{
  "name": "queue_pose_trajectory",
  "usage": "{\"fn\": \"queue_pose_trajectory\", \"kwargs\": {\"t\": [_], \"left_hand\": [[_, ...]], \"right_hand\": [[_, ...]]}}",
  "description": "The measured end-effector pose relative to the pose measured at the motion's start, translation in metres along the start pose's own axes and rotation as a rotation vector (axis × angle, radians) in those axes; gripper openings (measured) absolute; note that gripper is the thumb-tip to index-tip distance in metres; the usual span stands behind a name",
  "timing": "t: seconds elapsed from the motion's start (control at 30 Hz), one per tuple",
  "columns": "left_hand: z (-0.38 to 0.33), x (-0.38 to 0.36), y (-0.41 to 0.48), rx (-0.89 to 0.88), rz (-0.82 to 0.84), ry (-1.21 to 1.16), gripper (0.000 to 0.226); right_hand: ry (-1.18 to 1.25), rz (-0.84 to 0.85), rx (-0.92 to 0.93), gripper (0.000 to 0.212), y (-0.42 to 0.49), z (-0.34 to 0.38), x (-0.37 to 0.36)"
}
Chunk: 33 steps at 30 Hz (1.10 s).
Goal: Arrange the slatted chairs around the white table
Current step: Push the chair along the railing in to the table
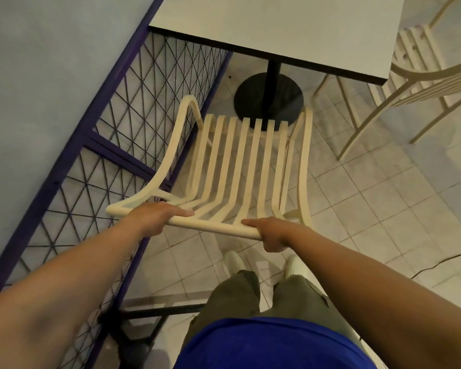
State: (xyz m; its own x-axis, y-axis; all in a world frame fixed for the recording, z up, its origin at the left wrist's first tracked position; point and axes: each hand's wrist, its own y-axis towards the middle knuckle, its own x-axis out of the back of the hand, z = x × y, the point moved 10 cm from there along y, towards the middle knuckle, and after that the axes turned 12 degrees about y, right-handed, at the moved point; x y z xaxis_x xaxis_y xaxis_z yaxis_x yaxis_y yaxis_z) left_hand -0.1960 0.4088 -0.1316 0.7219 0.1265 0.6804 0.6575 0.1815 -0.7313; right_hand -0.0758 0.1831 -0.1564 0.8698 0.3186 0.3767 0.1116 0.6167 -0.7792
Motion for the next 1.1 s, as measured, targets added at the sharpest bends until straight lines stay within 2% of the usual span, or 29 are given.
{"fn": "queue_pose_trajectory", "kwargs": {"t": [0.43,0.57,0.7,0.93,1.1], "left_hand": [[0.041,0.003,-0.007,0.017,0.006,0.065,0.085],[0.049,0.002,-0.014,0.043,0.010,0.044,0.075],[0.041,0.000,-0.010,-0.005,0.033,0.041,0.061],[0.043,-0.005,-0.006,0.056,0.033,0.103,0.083],[0.052,-0.009,-0.006,0.053,0.026,0.103,0.087]], "right_hand": [[0.068,-0.012,-0.007,0.087,0.015,0.039,-0.017],[0.081,-0.022,-0.007,0.087,0.020,0.047,-0.018],[0.139,0.004,-0.036,0.084,0.019,0.041,-0.020],[0.134,0.027,-0.032,0.089,0.024,0.044,-0.017],[0.112,0.043,-0.010,0.092,0.024,0.058,-0.027]]}}
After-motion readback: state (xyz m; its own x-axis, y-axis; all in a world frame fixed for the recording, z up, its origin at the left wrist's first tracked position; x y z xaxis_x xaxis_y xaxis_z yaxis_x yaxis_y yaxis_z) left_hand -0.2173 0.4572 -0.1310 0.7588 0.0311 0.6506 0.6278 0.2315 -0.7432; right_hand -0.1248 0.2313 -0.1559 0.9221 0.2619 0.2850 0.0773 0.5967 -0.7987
